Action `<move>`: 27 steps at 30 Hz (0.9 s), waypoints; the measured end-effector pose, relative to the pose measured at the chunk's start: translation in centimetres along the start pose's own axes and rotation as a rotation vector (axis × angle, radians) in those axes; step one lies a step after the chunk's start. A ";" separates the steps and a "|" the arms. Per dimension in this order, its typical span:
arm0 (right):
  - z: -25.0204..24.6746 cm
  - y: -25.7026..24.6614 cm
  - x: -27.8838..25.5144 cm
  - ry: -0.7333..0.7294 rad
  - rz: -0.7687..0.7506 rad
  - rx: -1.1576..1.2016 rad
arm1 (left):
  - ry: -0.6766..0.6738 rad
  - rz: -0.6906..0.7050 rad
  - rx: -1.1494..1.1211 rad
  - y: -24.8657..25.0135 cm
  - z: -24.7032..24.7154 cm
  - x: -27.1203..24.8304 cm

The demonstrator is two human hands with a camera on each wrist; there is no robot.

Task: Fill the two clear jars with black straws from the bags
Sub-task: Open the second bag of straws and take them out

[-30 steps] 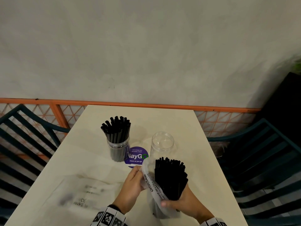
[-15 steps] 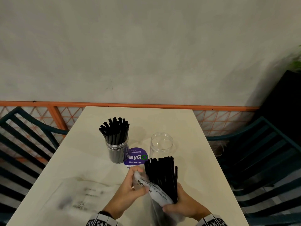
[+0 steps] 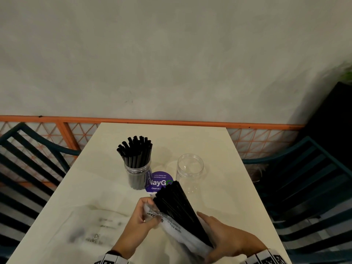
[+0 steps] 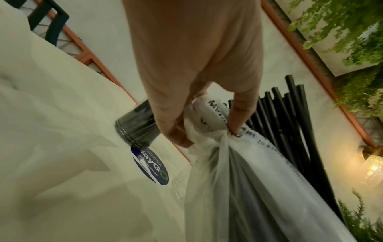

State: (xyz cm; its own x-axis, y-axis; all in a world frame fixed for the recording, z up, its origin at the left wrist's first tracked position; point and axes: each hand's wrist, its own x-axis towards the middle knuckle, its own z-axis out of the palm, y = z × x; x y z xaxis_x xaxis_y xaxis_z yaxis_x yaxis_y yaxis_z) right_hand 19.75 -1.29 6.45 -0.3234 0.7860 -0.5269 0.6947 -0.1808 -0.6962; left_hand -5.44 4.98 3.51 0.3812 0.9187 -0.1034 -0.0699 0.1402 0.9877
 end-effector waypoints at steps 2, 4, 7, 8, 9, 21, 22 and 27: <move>-0.3 -0.3 -0.7 0.038 -0.013 -0.013 | 0.037 0.003 0.012 -0.1 -0.4 0.0; -0.3 -0.1 -1.2 0.103 -0.036 0.070 | 0.052 0.008 0.013 -0.1 -0.7 0.1; 0.0 0.4 -1.3 0.226 -0.033 0.116 | 0.074 0.014 0.032 0.3 -0.5 0.2; 0.1 0.5 -1.2 0.258 -0.025 0.113 | 0.095 0.015 0.044 0.4 -0.4 0.3; 0.2 0.6 -1.1 0.290 -0.026 0.092 | 0.128 0.018 0.059 0.4 -0.2 0.4; 2.0 0.0 1.7 0.861 0.150 0.391 | 0.355 0.194 0.375 0.7 3.0 0.5; 2.1 -0.3 1.8 0.859 0.113 0.384 | 0.386 0.186 0.340 0.8 3.1 0.6; 3.9 -1.8 1.6 0.727 -0.059 0.447 | 0.515 0.191 0.338 1.3 3.2 0.7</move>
State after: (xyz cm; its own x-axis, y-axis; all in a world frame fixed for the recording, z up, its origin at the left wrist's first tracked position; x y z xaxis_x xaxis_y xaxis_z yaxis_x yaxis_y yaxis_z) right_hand 15.45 -2.03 4.93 0.2479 0.9577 -0.1462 0.3214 -0.2237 -0.9201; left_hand -2.31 4.60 5.15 -0.1064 0.9873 0.1176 0.2336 -0.0902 0.9681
